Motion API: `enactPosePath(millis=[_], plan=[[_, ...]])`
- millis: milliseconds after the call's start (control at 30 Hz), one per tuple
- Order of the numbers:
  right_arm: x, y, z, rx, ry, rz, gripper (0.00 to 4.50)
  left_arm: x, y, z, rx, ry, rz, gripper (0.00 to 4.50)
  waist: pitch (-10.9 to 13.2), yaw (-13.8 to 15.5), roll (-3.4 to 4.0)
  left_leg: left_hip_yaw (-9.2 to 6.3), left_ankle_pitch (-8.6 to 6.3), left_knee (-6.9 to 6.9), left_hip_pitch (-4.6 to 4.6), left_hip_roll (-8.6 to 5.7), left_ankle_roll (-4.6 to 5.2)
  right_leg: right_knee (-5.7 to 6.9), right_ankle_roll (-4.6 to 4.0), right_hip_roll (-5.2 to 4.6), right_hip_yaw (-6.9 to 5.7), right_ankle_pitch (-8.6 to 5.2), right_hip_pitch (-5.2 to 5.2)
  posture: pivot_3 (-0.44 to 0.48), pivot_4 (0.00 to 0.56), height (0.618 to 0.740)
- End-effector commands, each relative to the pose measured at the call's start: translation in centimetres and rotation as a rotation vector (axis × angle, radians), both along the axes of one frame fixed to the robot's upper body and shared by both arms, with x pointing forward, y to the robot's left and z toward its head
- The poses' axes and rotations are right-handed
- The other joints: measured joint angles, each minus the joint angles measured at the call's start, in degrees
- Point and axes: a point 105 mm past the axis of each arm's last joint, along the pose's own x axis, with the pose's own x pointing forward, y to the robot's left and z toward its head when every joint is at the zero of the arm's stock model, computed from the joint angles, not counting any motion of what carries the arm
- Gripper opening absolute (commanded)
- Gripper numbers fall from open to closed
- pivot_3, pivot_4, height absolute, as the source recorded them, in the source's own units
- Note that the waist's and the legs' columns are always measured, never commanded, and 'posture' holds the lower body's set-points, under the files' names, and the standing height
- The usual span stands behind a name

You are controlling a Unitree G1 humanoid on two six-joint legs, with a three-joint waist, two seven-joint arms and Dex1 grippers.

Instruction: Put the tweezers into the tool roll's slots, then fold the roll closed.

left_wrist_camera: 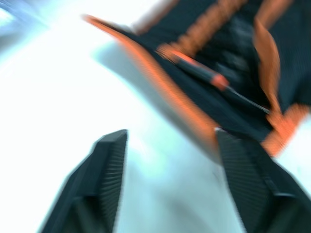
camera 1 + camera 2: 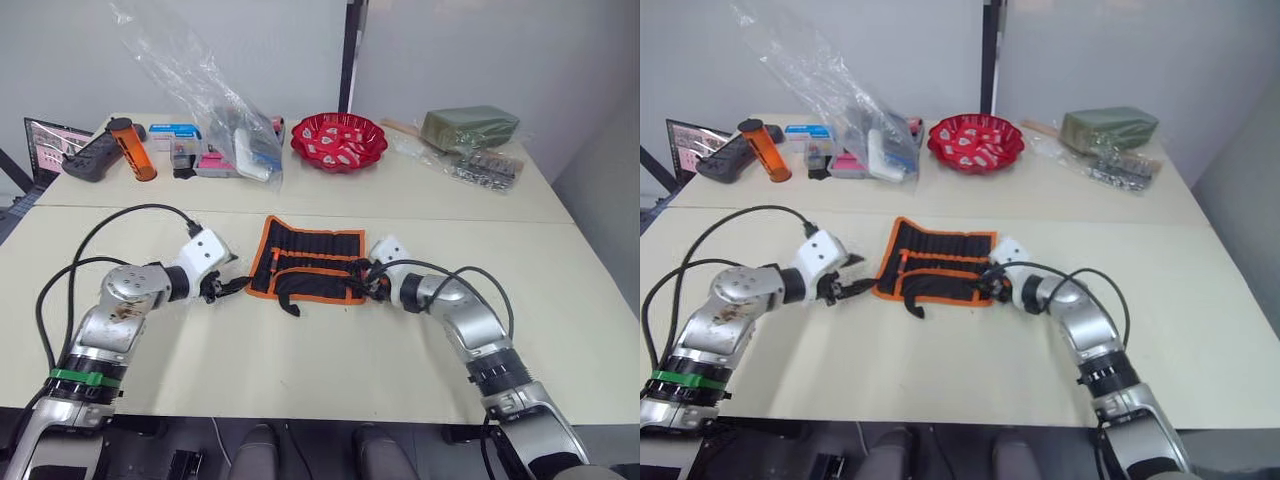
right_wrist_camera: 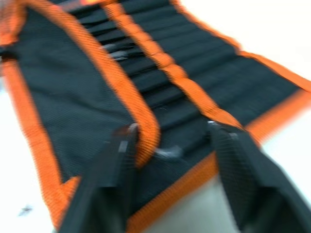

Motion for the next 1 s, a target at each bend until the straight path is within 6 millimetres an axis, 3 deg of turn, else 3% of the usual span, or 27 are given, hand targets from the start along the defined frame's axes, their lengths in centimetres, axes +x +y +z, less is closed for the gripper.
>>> enactPosePath(millis=[33,100,200,233,333,533,667,833,1000], plan=[[-0.8,0.2,4.6,0.175,-0.103,0.041,2.95,-0.7,-0.5,5.5,-0.172,-0.182,-0.028,4.48,0.0,-0.1,0.0,0.0,0.0,0.0,0.02,0.0,0.0,0.0,-0.02,0.0,0.01,0.01,0.01,0.0,0.15,0.74],[-1.5,0.6,5.4,0.233,-0.101,0.077,2.95,-1.6,-1.3,6.2,-0.279,-0.171,-0.075,4.48,0.0,-0.2,0.0,0.0,0.0,-0.02,0.04,0.0,0.0,0.02,-0.02,0.0,0.0,0.01,0.04,0.0,0.15,0.74],[-2.3,1.3,5.7,0.263,-0.094,0.113,2.95,-2.4,-2.9,5.8,-0.347,-0.125,-0.122,4.48,0.0,-0.4,0.0,-0.01,0.0,-0.04,0.1,0.0,0.0,0.03,-0.01,0.0,0.0,0.0,0.07,0.0,0.15,0.74],[-2.4,1.6,5.6,0.267,-0.089,0.115,2.95,-2.5,-3.5,5.5,-0.359,-0.112,-0.128,4.22,0.0,-0.4,0.0,-0.01,0.0,-0.04,0.12,0.0,0.0,0.03,-0.01,0.0,0.01,0.0,0.09,0.0,0.15,0.74],[-2.5,2.3,4.4,0.25,-0.054,0.111,2.15,-2.6,-5.4,3.8,-0.361,-0.049,-0.142,3.34,0.0,-0.3,0.0,-0.01,0.0,-0.02,0.12,0.0,0.0,0.02,-0.01,0.0,0.01,0.0,0.09,0.0,0.15,0.74],[-2.8,3.2,1.5,0.172,0.01,0.099,0.08,-2.7,-8.9,-0.3,-0.284,0.045,-0.188,1.3,0.0,-0.2,0.0,-0.01,0.0,0.0,0.1,-0.02,0.0,-0.01,-0.01,0.0,0.01,0.01,0.09,0.0,0.15,0.74],[-2.5,3.4,0.4,0.159,0.03,0.065,0.0,-2.2,-10.4,-1.8,-0.257,0.07,-0.183,0.06,0.0,-0.2,0.0,-0.01,0.0,-0.01,0.1,-0.02,0.0,-0.02,-0.01,0.0,0.01,0.0,0.07,0.0,0.15,0.74],[-1.5,3.5,-0.2,0.152,0.035,0.011,0.0,-0.8,-11.6,-3.3,-0.265,0.077,-0.123,0.06,0.0,-0.2,0.0,-0.01,0.0,-0.01,0.1,-0.03,-0.01,-0.02,0.0,0.01,0.02,0.0,0.08,0.0,0.15,0.74],[-1.2,3.5,-1.8,0.096,0.058,-0.035,0.0,0.0,-10.3,-6.3,-0.261,0.136,-0.008,0.06,0.0,-0.3,0.0,-0.01,0.0,-0.05,0.14,-0.03,-0.01,-0.01,-0.01,0.01,0.02,0.01,0.08,0.0,0.15,0.74]])
